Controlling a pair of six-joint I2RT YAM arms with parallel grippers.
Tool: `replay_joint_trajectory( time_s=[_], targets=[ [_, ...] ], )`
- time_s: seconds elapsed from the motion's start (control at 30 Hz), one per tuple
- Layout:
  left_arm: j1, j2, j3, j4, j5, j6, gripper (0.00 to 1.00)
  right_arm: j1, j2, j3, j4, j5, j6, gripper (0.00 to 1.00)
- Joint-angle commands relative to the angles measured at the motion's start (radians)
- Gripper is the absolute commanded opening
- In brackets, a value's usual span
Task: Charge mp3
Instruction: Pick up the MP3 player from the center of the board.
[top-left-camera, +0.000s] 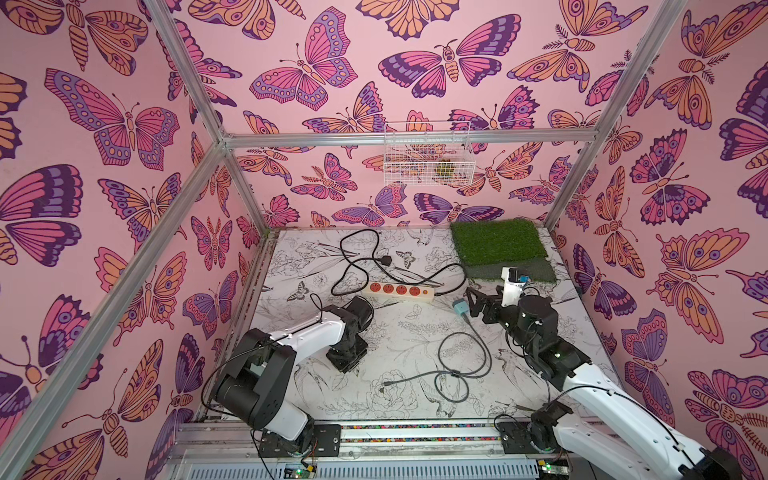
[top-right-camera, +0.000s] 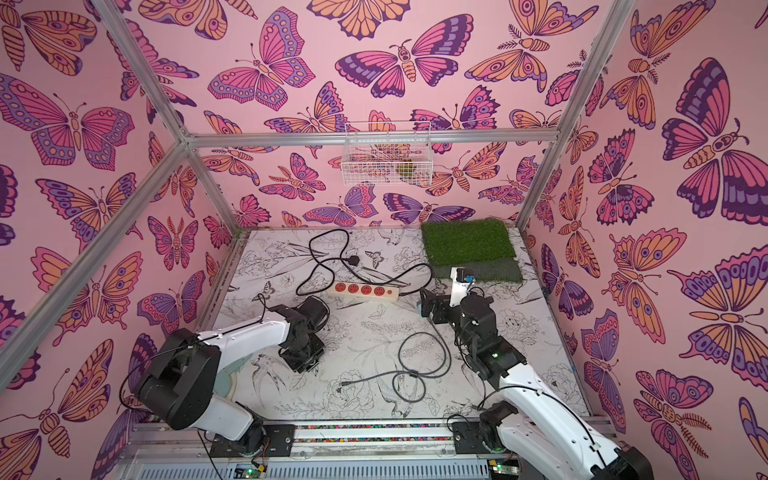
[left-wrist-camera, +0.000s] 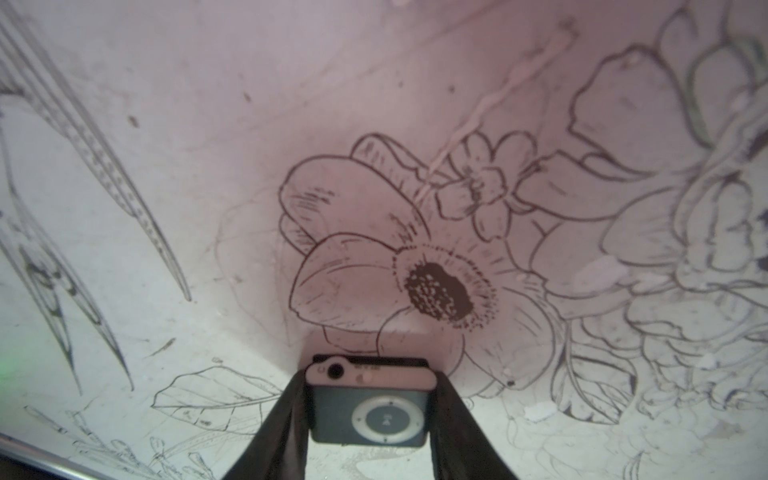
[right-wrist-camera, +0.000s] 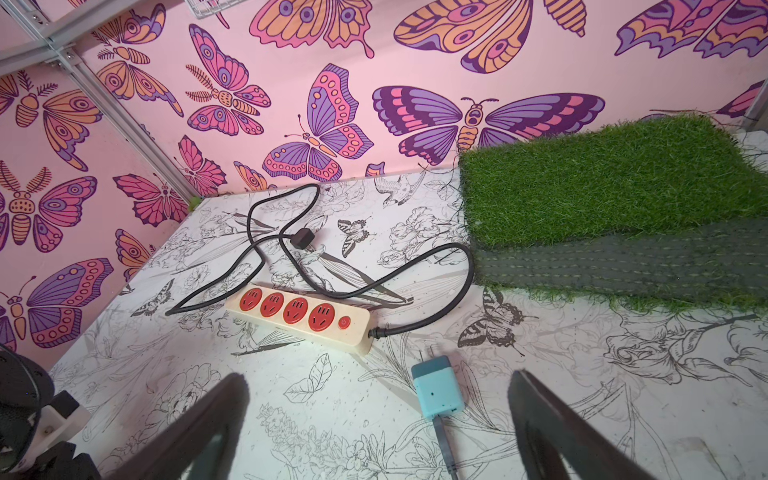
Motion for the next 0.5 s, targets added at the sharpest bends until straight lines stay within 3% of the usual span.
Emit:
replay_joint_trajectory(
  time_s=[0.0, 0.13, 0.27, 0.47],
  targets=[
    [0.020, 0.011, -0.021, 0.082, 0.035, 0.016, 0.00, 0.027, 0.028, 0.070, -0.081, -0.070, -0.048, 0.98],
    [0.056, -0.028, -0.013, 0.074, 0.060, 0.013, 0.00, 0.098, 0.081, 0.125, -0.177, -0.164, -0.116, 0.95],
    [0.101, -0.052, -0.008, 0.060, 0.091, 0.012, 0.00, 0.236, 0.185, 0.183, -0.270, -0.199, -0.197, 0.91],
    [0.214, -0.086, 0.014, -0.033, 0.103, 0.044, 0.00, 0.462, 0.344, 0.244, -0.356, -0.160, -0.312, 0.79]
  ],
)
